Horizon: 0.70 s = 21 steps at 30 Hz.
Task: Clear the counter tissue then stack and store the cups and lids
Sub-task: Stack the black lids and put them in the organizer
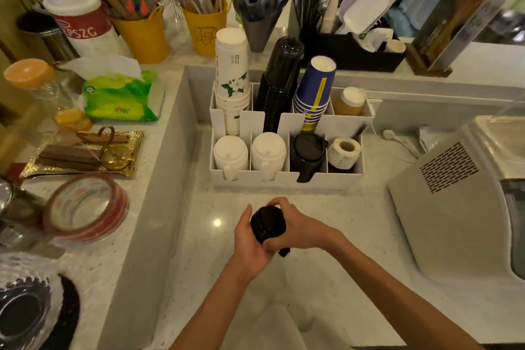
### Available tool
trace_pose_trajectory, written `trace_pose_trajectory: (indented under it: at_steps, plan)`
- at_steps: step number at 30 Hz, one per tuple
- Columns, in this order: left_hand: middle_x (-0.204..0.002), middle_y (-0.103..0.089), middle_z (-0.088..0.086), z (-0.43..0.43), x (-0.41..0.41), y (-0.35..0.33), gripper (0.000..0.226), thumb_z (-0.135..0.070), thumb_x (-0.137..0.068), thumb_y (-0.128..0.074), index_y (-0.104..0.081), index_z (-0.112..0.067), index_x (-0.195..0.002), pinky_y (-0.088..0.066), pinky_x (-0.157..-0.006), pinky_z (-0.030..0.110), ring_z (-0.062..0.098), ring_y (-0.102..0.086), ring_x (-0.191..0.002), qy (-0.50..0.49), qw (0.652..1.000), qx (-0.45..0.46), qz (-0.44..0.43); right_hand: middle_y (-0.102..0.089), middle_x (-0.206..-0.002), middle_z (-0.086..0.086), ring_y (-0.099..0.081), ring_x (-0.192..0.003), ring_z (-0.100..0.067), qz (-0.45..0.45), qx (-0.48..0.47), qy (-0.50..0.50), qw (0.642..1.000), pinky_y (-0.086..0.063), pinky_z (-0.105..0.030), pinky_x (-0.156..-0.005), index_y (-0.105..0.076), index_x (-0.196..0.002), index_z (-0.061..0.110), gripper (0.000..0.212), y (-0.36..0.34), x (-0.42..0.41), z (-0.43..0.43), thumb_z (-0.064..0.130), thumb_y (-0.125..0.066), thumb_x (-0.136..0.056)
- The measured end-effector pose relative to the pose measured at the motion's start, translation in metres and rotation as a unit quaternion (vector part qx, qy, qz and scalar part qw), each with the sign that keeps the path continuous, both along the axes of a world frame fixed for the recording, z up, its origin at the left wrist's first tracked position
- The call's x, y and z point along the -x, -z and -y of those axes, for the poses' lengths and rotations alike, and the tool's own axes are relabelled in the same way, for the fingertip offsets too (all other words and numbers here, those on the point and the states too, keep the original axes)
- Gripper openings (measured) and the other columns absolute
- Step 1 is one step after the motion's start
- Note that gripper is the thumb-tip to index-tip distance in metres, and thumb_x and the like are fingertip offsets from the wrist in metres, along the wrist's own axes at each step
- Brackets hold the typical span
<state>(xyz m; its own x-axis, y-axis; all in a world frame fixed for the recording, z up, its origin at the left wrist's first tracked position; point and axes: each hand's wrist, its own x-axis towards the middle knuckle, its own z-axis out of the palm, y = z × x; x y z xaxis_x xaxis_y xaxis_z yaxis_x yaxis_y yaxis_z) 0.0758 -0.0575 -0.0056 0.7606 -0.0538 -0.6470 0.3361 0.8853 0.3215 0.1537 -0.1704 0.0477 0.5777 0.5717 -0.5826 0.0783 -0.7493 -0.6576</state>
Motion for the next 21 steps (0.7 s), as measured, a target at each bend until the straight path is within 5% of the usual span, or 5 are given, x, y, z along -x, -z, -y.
trace_pose_trajectory:
  at_steps: [4, 7, 9, 13, 21]
  plan:
    - [-0.145, -0.053, 0.005, -0.018, -0.044, -0.023, 0.059, -0.055, -0.098, -0.038, -0.047, -0.02, -0.144, -0.038, -0.113, 0.043, 0.025, -0.052, -0.133, 0.008, 0.962, -0.267, 0.05, -0.045, -0.128, 0.002, -0.056, -0.112, -0.019, -0.008, -0.053, 0.06, 0.997, -0.053, -0.024, -0.083, -0.024, -0.133, 0.038, 0.085, -0.033, -0.046, 0.007, 0.035, -0.082, -0.071]
    - [-0.147, -0.047, 0.006, -0.057, -0.08, -0.024, 0.038, -0.026, -0.103, -0.043, -0.047, -0.021, -0.141, -0.035, -0.112, 0.042, 0.024, -0.04, -0.136, -0.097, 0.807, -0.583, -0.008, -0.044, -0.134, -0.001, -0.051, -0.118, -0.02, 0.117, -0.056, 0.09, 0.988, -0.056, -0.03, -0.087, -0.026, -0.133, 0.035, 0.086, -0.063, -0.086, 0.022, 0.029, -0.084, -0.07]
    - [-0.143, -0.051, 0.014, -0.088, -0.106, -0.019, 0.038, -0.015, -0.101, -0.044, -0.05, -0.014, -0.138, -0.034, -0.11, 0.047, 0.033, -0.043, -0.132, -0.094, 0.721, -0.681, -0.081, -0.041, -0.137, -0.003, -0.047, -0.123, -0.022, 0.195, -0.036, 0.089, 0.976, -0.055, -0.041, -0.094, -0.029, -0.134, 0.03, 0.088, -0.079, -0.112, 0.032, 0.025, -0.086, -0.068]
    - [-0.155, -0.04, 0.012, -0.122, -0.142, -0.003, 0.046, -0.022, -0.106, -0.033, -0.034, -0.011, -0.15, -0.028, -0.117, 0.044, 0.032, -0.036, -0.143, -0.013, 0.77, -0.633, -0.081, -0.039, -0.14, -0.005, -0.041, -0.127, -0.024, 0.254, 0.047, 0.031, 0.966, -0.048, -0.045, -0.103, -0.029, -0.136, 0.029, 0.093, -0.091, -0.157, 0.042, 0.026, -0.087, -0.064]
    - [-0.141, -0.057, 0.01, -0.135, -0.138, 0.024, 0.04, -0.022, -0.104, -0.039, -0.052, -0.014, -0.141, -0.041, -0.108, 0.039, 0.028, -0.051, -0.131, -0.101, 0.824, -0.555, -0.055, -0.038, -0.144, -0.001, -0.038, -0.129, -0.022, 0.306, 0.142, -0.144, 0.93, -0.043, -0.04, -0.107, -0.027, -0.137, 0.033, 0.095, -0.072, -0.191, 0.032, 0.032, -0.086, -0.063]
